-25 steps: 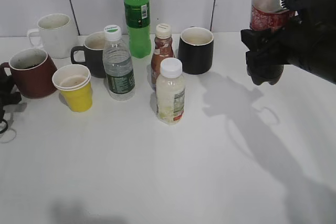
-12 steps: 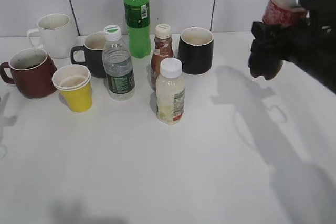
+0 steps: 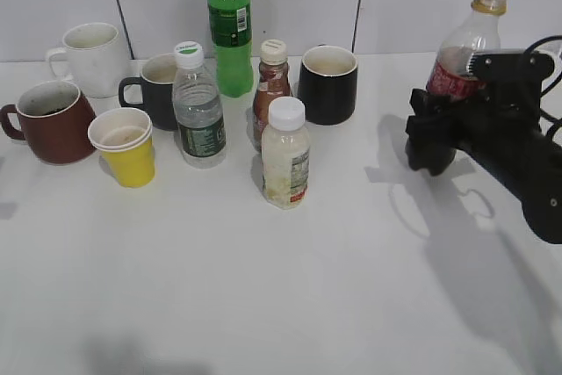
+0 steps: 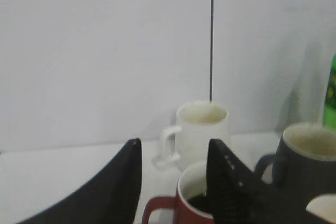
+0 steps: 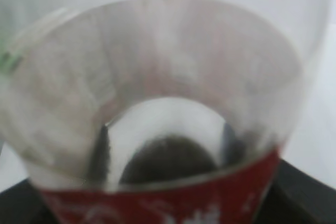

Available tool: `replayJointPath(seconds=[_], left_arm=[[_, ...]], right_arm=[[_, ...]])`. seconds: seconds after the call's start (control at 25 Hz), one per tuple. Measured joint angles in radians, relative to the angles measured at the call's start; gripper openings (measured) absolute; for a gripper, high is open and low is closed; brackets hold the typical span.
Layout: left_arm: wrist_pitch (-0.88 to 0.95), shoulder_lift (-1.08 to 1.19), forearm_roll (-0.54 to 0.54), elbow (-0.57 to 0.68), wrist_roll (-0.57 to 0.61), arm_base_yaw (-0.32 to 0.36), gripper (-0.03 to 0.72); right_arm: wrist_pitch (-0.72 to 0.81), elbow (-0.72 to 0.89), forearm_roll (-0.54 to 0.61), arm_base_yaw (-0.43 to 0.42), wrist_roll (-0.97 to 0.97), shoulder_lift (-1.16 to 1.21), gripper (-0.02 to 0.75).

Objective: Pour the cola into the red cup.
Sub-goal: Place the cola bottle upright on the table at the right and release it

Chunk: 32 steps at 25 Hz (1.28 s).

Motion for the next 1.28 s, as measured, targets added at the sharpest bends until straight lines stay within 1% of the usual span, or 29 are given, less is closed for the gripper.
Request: replayJointPath(seconds=[0.24, 0.52, 0.6, 0.68, 0.72, 0.88, 0.96, 1.0, 1.08, 1.16, 1.28], left_arm=[[0.088, -0.121, 0.004, 0.0, -0.038, 0.0, 0.321], [0.095, -0.153, 0.007, 0.0, -0.053, 0.0, 0.321], [0.096, -0.153, 0.012, 0.0, -0.053, 0.0, 0.321], [0.097, -0.153, 0.022, 0.0, -0.055, 0.0, 0.321], [0.099, -0.153, 0.025, 0.0, -0.056, 0.0, 0.321], [0.1, -0.153, 0.029, 0.0, -0.057, -0.001, 0.321], [0.117, -0.163, 0.041, -0.003, -0.089, -0.001, 0.321], [0.154, -0.177, 0.055, -0.012, -0.114, -0.001, 0.321], [0.276, -0.224, 0.1, -0.053, -0.169, -0.001, 0.321], [0.445, -0.298, 0.13, -0.11, -0.238, -0.011, 0.321], [0.727, -0.427, 0.134, -0.203, -0.278, -0.056, 0.321]], right_arm=[[-0.005, 0.001, -0.004, 0.0, 0.041, 0.039, 0.483], [-0.012, 0.001, -0.049, 0.0, 0.044, 0.044, 0.484], [-0.013, 0.001, -0.056, 0.0, 0.045, 0.044, 0.534], [-0.018, 0.001, -0.061, 0.0, 0.045, 0.043, 0.603], [-0.02, 0.001, -0.062, 0.0, 0.044, 0.038, 0.621], [-0.021, 0.001, -0.063, 0.0, 0.005, -0.011, 0.644], [-0.006, 0.001, -0.063, 0.0, -0.009, -0.064, 0.647], [0.01, 0.001, -0.063, 0.0, -0.009, -0.105, 0.648], [0.109, -0.011, -0.063, 0.0, -0.016, -0.204, 0.648], [0.26, -0.04, -0.066, 0.0, -0.018, -0.336, 0.648], [0.526, -0.086, -0.104, 0.0, -0.019, -0.521, 0.638]])
